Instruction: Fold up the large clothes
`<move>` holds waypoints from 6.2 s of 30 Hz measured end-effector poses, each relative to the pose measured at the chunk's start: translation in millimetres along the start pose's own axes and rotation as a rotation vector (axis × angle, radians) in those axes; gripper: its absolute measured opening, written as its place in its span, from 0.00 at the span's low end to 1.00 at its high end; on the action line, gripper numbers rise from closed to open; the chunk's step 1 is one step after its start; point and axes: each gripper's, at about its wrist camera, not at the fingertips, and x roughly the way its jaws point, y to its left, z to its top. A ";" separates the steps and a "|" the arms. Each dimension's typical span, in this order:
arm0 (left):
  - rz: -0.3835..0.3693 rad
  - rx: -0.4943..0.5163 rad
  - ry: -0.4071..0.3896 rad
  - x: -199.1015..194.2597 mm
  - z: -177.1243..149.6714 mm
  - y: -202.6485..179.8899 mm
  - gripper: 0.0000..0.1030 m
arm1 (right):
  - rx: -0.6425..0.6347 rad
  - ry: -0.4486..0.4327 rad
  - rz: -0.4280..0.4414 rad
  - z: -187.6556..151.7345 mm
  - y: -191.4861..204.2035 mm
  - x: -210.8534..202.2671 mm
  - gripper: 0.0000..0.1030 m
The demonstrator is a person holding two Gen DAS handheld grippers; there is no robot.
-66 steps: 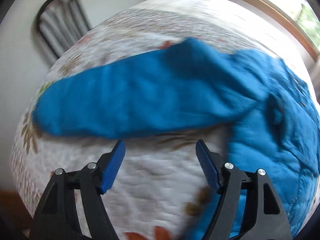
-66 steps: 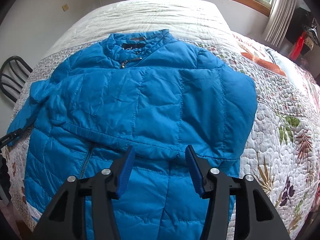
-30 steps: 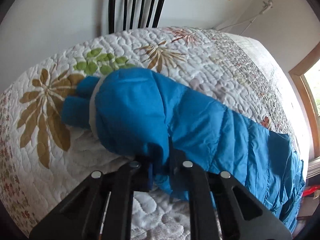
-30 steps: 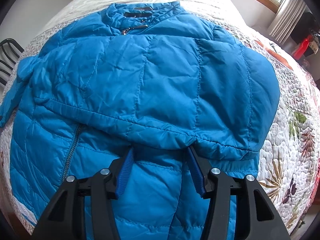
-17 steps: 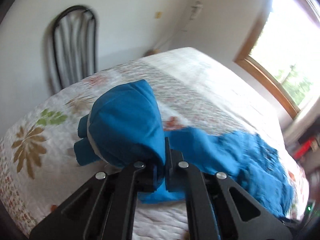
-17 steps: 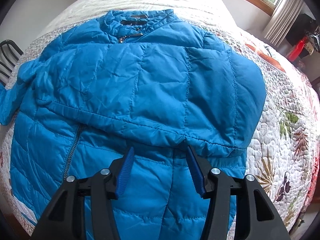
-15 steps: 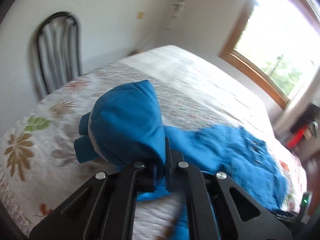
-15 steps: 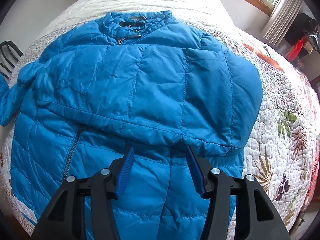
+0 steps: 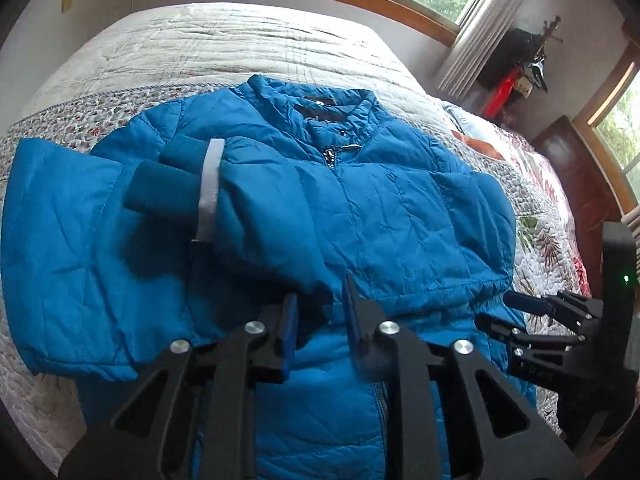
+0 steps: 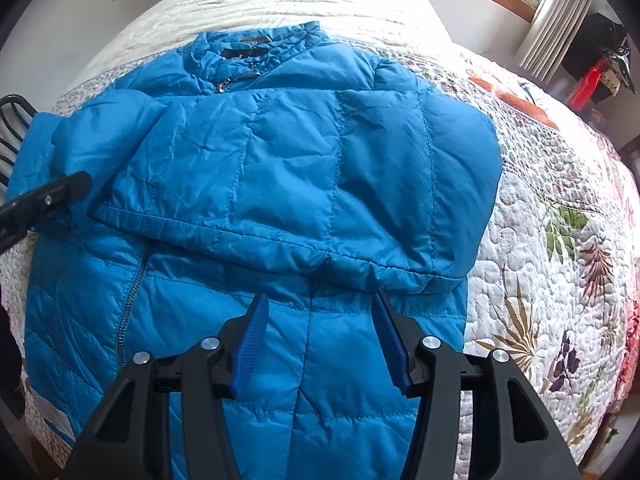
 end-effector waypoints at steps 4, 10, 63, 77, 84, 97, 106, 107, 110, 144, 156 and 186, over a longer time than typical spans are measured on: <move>-0.076 0.046 -0.072 -42.3 -6.5 -5.7 0.38 | 0.004 0.002 0.004 1.8 -0.5 3.3 0.52; 0.037 -0.046 -0.130 -65.2 -10.6 29.1 0.46 | -0.017 -0.010 0.016 4.6 9.1 -1.1 0.52; 0.286 -0.135 -0.059 -56.4 22.0 111.2 0.58 | -0.195 -0.072 0.228 63.8 114.5 -22.9 0.06; 0.230 -0.068 0.043 1.2 23.9 71.1 0.58 | -0.066 -0.027 0.149 58.9 42.8 -6.8 0.05; 0.233 -0.062 0.055 1.4 23.1 74.0 0.58 | -0.035 0.005 0.174 50.9 32.9 7.2 0.11; 0.236 -0.051 0.034 -9.0 27.5 68.1 0.58 | -0.214 -0.088 0.126 84.7 81.3 -19.7 0.62; 0.243 -0.032 0.050 1.2 31.3 63.2 0.58 | -0.195 -0.035 0.085 93.5 81.1 22.6 0.33; 0.243 -0.030 0.052 2.3 31.5 62.5 0.58 | -0.164 -0.041 0.115 93.7 72.8 18.3 0.30; 0.244 -0.026 0.054 5.3 31.9 60.5 0.58 | -0.068 -0.052 0.203 92.4 43.8 5.1 0.27; 0.249 0.018 0.049 15.4 31.5 38.5 0.59 | 0.254 0.008 0.305 53.3 -85.1 14.2 0.12; 0.276 -0.001 0.061 16.7 28.7 39.9 0.59 | 0.188 -0.001 0.153 53.2 -73.2 3.6 0.25; 0.327 -0.006 0.069 -64.1 -42.9 60.1 0.74 | 0.123 -0.030 0.225 -50.3 -74.8 -50.8 0.39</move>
